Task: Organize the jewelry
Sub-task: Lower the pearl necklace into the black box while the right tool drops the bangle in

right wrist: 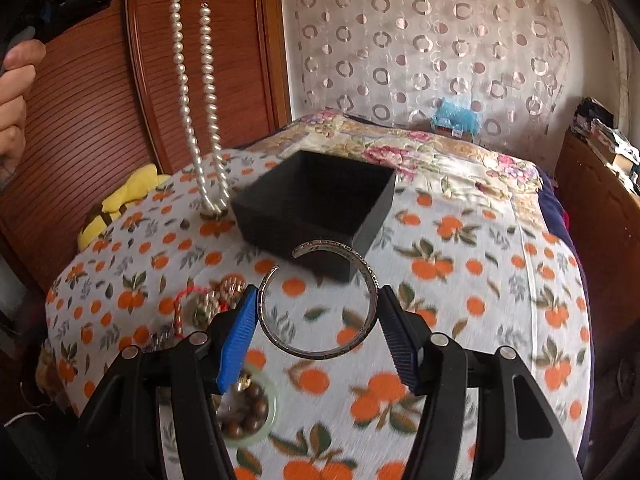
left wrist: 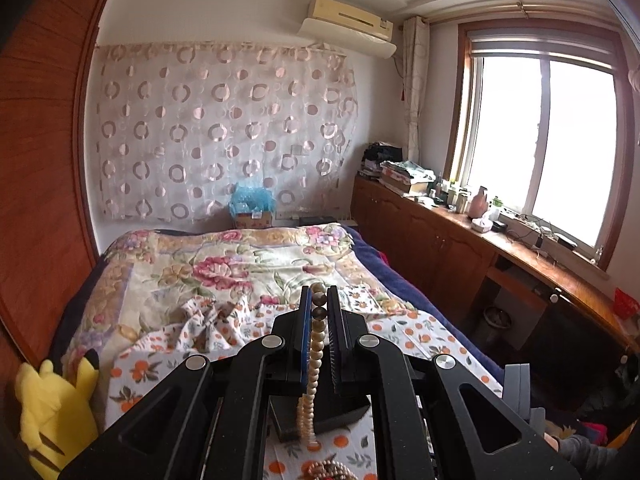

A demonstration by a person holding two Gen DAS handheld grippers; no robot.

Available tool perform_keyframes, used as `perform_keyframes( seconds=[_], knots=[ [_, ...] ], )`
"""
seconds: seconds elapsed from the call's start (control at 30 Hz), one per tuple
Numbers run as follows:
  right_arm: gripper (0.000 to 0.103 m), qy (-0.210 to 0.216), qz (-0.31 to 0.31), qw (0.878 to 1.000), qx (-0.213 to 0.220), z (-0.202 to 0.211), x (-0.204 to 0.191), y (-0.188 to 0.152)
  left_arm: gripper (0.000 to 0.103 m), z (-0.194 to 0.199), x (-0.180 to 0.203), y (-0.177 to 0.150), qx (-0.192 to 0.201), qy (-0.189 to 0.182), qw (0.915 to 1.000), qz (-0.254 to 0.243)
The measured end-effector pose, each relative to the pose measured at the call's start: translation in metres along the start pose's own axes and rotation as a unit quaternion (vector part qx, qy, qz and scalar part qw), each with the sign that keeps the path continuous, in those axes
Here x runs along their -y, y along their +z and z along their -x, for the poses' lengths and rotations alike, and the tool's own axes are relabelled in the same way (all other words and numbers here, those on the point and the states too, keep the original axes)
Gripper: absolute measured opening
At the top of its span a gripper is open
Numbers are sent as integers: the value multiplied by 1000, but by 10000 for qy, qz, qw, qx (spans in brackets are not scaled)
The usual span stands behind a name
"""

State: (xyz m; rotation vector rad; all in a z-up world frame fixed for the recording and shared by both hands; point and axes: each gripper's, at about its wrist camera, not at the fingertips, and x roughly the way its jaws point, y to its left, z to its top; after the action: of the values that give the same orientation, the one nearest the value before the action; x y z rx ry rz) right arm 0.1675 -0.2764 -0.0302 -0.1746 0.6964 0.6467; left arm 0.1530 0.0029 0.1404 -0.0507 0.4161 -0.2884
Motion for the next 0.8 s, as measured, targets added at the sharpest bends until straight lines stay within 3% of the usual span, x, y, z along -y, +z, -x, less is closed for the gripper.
perform_keyframes(
  seconds=[0.27,0.53,0.8],
  knots=[
    [63,98,90,9998,148,-11,9,32,7,-42,-7,1,-229,-93,9997,-13],
    [63,83,287,9995,63,-41,12,49,7,-113,-29,-52,-1139,53,9935,67],
    [63,125,537,9985,-46,-72,6,65,8,-126,-44,-76,-1295,163,9914,99]
  ],
)
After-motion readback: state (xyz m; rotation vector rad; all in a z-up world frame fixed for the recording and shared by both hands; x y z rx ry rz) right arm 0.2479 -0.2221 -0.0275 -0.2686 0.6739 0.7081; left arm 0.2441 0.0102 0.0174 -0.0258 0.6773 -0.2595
